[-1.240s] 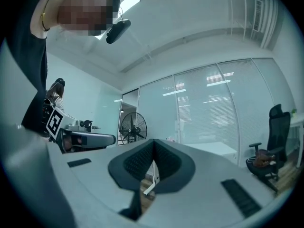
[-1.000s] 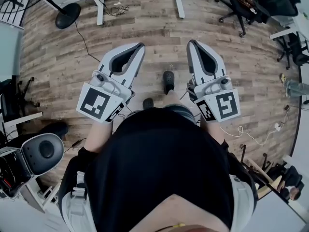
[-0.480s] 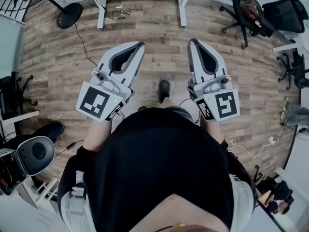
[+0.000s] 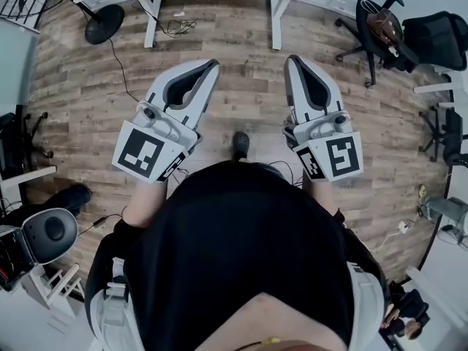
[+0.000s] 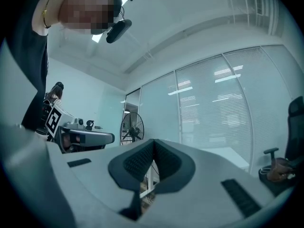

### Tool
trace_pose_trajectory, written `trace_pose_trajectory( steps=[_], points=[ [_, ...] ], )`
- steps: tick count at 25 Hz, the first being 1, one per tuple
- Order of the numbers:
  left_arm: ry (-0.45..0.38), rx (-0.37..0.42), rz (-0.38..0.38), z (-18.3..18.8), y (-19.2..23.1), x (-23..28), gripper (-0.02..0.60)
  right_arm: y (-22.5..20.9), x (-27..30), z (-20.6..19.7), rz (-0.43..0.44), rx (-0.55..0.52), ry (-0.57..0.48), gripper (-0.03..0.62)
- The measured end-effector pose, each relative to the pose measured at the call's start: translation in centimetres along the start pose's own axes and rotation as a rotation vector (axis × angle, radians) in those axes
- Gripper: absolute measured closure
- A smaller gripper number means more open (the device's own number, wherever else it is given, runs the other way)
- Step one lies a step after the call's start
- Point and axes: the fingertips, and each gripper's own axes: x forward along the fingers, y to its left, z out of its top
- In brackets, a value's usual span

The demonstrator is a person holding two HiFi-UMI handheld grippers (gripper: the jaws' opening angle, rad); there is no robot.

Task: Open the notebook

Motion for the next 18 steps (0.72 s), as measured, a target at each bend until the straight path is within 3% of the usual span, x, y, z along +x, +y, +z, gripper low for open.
trace_pose_trajectory(
  steps=[12,18],
  points=[
    [-0.006,0.013,0.047,-0.3,0.9,7.1,0.569,-6.2,2.8,-0.3,0.077,-0.003,-0.008,0.59],
    [-0.009,0.019,0.074,-0.7,0.4,7.7,0.569,-6.9,2.9,-0.5,0.103,0.0,-0.024,0.59]
  ],
)
